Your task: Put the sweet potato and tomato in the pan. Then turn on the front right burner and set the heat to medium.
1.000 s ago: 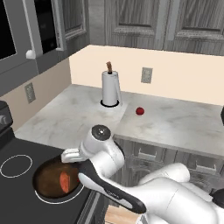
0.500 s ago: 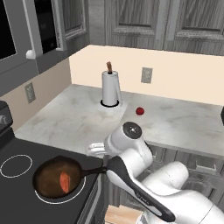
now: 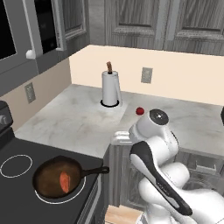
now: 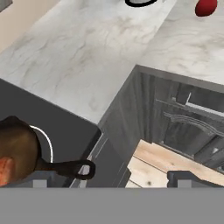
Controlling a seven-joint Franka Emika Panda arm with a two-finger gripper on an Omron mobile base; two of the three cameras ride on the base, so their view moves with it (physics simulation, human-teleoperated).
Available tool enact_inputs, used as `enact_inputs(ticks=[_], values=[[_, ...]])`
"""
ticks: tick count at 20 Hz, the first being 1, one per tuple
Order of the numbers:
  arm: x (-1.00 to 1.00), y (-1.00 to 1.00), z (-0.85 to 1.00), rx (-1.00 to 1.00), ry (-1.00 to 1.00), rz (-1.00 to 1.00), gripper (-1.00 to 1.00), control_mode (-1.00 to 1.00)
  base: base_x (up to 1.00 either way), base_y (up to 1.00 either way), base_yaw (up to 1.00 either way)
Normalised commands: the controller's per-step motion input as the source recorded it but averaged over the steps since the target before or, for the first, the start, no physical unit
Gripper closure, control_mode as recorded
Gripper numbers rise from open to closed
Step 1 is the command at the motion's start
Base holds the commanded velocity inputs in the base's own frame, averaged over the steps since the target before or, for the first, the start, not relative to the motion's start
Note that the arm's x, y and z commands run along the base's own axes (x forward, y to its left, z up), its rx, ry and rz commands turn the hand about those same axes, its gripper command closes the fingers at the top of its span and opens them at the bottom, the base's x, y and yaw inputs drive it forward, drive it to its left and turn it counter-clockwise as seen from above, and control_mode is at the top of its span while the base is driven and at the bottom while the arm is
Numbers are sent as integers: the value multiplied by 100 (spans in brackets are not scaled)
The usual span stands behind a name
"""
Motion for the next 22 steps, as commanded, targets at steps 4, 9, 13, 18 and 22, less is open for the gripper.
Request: enact_inputs(ticks=[4, 9, 13, 18, 22], values=[[0, -80, 7, 0, 0, -13, -100, -100, 0, 0, 0], [0, -74, 1, 0, 0, -14, -100, -100, 0, 0, 0], [1, -64, 0, 0, 0, -12, -100, -100, 0, 0, 0], [17, -52, 0, 0, 0, -9, -100, -100, 0, 0, 0], [38, -37, 0, 0, 0, -3, -100, -100, 0, 0, 0]])
